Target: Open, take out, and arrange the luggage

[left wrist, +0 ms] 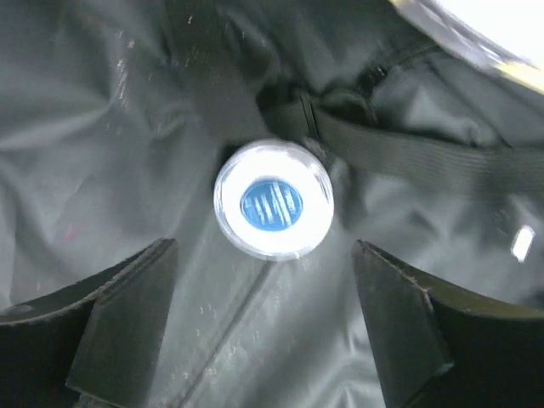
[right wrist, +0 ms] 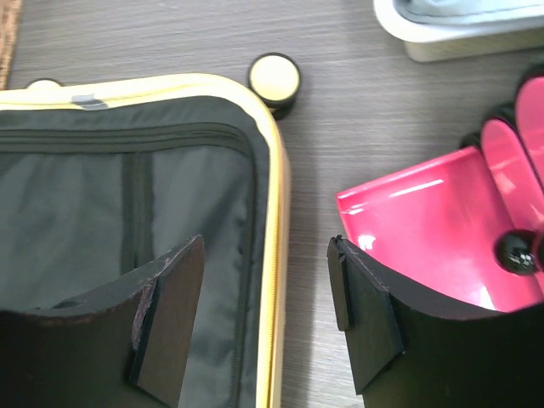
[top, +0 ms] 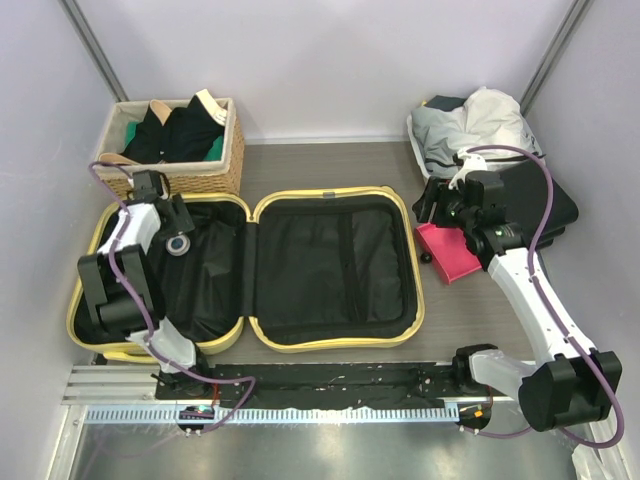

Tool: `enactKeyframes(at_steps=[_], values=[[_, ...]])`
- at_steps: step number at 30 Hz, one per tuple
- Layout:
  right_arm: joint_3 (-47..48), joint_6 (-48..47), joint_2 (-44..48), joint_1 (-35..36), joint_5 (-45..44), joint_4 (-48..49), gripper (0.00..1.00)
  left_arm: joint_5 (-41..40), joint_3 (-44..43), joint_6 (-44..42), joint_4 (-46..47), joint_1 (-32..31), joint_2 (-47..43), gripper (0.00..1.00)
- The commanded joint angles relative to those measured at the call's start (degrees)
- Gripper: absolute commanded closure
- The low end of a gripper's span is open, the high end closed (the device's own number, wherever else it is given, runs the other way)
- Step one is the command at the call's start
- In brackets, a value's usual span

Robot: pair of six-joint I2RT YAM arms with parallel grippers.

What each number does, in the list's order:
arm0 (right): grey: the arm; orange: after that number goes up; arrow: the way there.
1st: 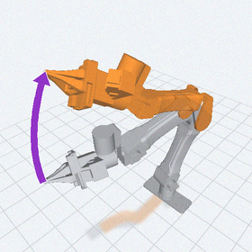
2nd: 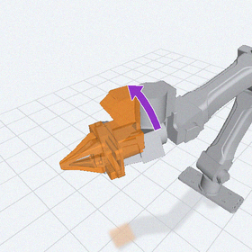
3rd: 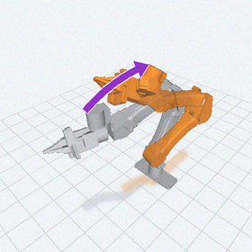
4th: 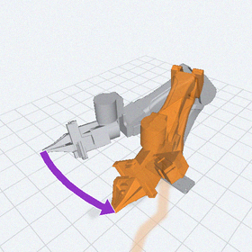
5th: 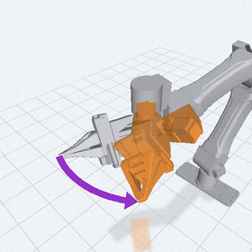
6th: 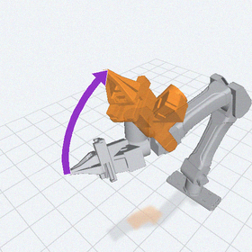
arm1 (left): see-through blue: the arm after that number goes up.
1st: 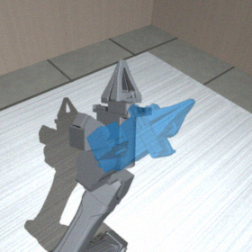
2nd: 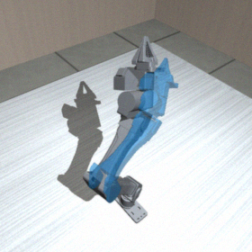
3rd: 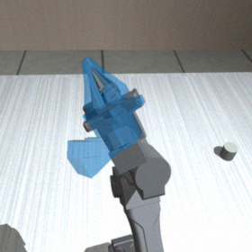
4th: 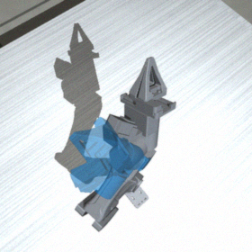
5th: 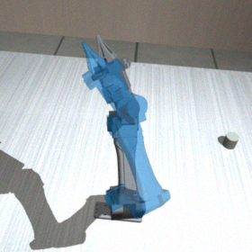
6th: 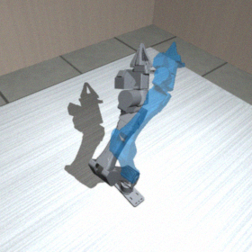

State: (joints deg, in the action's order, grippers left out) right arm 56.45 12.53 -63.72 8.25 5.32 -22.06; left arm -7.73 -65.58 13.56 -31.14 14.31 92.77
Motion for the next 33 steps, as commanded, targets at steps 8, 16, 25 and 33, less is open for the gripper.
enactKeyframes(at_steps=[8, 16, 25, 33], values=[[-0.7, 0.6, 2.2, 0.1, 3.4, 4.5, 0.32, -0.3, -2.4, -3.0, -1.0, 0.1, 6.6, 0.33], [-1.2, 1.0, 2.0, 0.0, 4.7, 5.3, 0.32, -0.4, -3.8, -3.0, -1.6, 0.1, 11.2, 0.35], [-1.3, 1.5, 2.2, 0.0, 5.6, 5.9, 0.33, -1.0, -3.9, -3.2, -2.2, -0.2, 13.2, 0.31], [-2.0, 1.8, 3.5, 0.1, 5.9, 6.4, 0.32, -0.3, -3.6, -3.7, -1.7, -1.1, 11.9, 0.64]])
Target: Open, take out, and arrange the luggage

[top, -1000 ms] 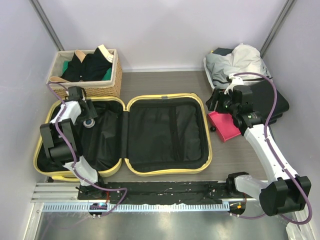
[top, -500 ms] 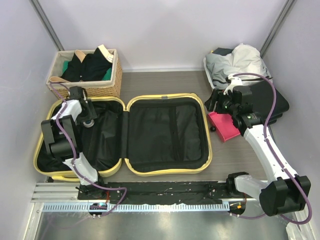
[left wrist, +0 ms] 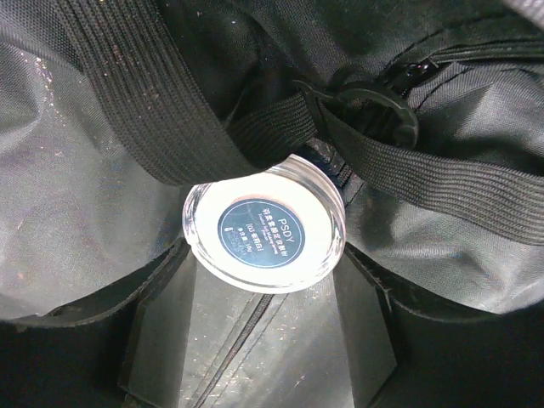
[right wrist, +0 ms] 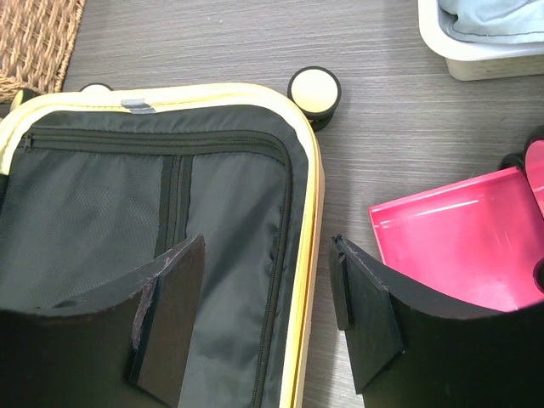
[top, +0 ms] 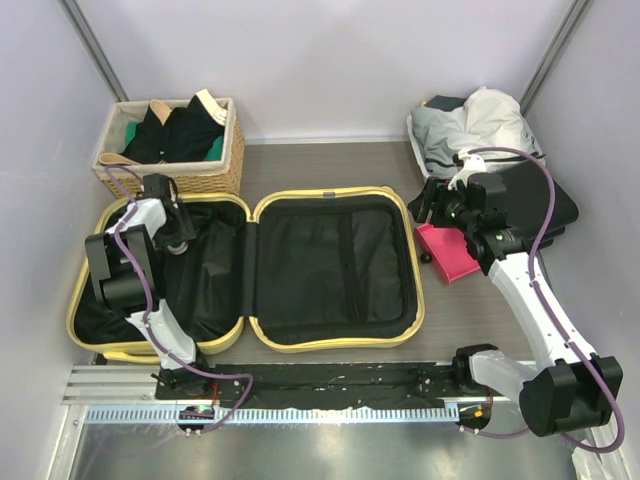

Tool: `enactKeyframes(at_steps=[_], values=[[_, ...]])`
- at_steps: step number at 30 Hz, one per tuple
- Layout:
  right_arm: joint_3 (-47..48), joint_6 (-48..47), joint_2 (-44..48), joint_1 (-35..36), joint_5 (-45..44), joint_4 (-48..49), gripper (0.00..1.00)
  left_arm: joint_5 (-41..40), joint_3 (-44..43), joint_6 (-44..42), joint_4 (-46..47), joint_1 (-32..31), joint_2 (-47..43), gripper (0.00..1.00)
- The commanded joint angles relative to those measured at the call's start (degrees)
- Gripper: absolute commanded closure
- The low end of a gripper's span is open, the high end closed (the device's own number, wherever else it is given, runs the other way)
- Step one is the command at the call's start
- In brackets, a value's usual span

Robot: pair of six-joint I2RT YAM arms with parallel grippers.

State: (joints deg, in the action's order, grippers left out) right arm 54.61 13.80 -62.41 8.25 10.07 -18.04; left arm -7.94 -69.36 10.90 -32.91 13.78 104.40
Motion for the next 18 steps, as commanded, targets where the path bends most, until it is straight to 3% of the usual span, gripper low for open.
enactKeyframes(at_steps=[1, 4, 14, 16, 18], values=[[0.2, 0.5, 2.3, 0.1, 1.5, 2.4, 0.33, -0.1, 0.6, -1.1, 0.1, -0.9, -1.5, 0.71], [1.4, 0.6, 3.3, 0.2, 2.0, 1.4, 0.33, 1.1, 2.2, -0.7, 0.3, -1.9, -7.8, 0.77], [3.8, 8.1, 3.7, 2.7, 9.4, 6.9, 0.33, 11.5, 10.3, 0.2, 1.2, -4.7, -30.8, 0.78], [4.5, 9.7, 1.5, 5.1, 9.4, 7.9, 0.34, 13.3, 11.3, -1.6, 1.4, -8.2, -34.2, 0.78], [5.6, 9.8, -0.4, 10.4, 8.3, 8.4, 0.34, 13.3, 12.1, -3.8, 2.1, -16.1, -38.5, 0.78]])
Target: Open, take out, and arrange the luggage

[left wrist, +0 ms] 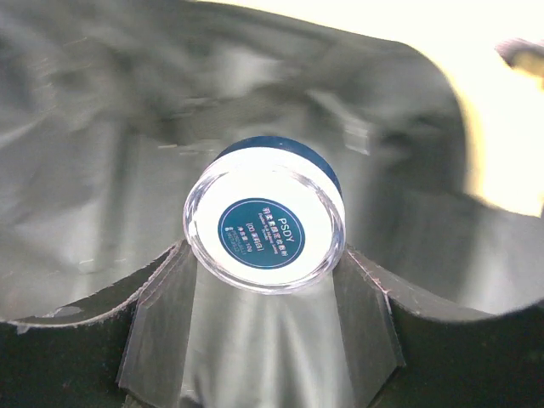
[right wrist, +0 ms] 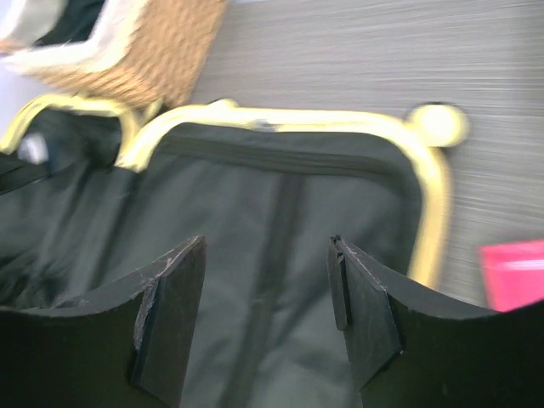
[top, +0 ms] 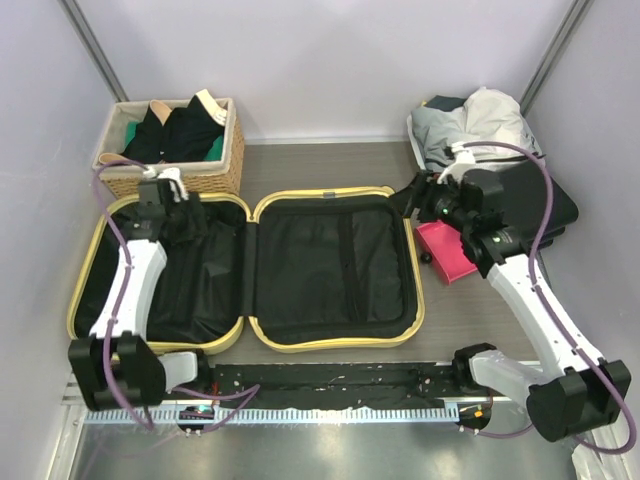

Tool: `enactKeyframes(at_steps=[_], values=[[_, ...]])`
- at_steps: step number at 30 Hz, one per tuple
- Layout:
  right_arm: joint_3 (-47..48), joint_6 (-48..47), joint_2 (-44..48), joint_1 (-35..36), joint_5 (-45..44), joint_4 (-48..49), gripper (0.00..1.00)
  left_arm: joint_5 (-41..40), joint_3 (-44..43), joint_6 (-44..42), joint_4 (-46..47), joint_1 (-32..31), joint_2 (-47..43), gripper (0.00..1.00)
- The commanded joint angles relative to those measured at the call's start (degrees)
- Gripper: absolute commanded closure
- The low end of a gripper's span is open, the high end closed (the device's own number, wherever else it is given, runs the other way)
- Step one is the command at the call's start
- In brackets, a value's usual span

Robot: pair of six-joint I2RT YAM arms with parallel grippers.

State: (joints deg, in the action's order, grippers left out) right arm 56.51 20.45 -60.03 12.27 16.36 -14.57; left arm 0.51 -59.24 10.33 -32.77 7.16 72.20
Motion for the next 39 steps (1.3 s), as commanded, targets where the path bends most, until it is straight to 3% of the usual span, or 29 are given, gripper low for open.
enactKeyframes(at_steps=[1, 5, 13, 21, 31, 34, 35, 38, 39], values=[[4.9, 3.2, -5.0, 8.1, 1.8, 5.2, 0.34, 5.3, 2.0, -3.6, 2.2, -12.2, -7.4, 0.78], [6.7, 6.1, -9.7, 14.9, 4.3, 9.6, 0.34, 10.0, 2.1, -4.7, 5.4, -26.3, -10.4, 0.78], [7.8, 9.8, -15.4, 20.6, 6.1, 11.8, 0.34, 9.6, 1.1, -5.1, 10.1, -41.9, -7.1, 0.78], [7.1, 10.4, -18.5, 22.5, 8.0, 10.0, 0.34, 9.1, -0.4, -6.3, 12.2, -48.5, -2.4, 0.79], [3.4, 11.1, -21.0, 26.2, 6.8, 8.2, 0.37, 7.8, -0.4, -7.2, 14.3, -51.8, -3.8, 0.79], [0.5, 12.4, -20.0, 26.7, 9.7, 11.2, 0.46, 9.1, -0.3, -7.5, 14.4, -52.0, -4.4, 0.79], [-0.5, 14.3, -19.6, 26.8, 11.7, 13.1, 0.58, 9.7, -0.5, -7.8, 14.3, -52.0, -4.6, 0.79], [-3.0, 17.3, -17.8, 27.0, 14.7, 20.9, 0.79, 10.2, -0.8, -8.8, 13.4, -52.0, -4.7, 0.76], [-3.0, 16.9, -17.4, 27.0, 14.1, 21.1, 0.95, 10.6, -1.7, -9.2, 13.1, -52.0, -4.6, 0.74]])
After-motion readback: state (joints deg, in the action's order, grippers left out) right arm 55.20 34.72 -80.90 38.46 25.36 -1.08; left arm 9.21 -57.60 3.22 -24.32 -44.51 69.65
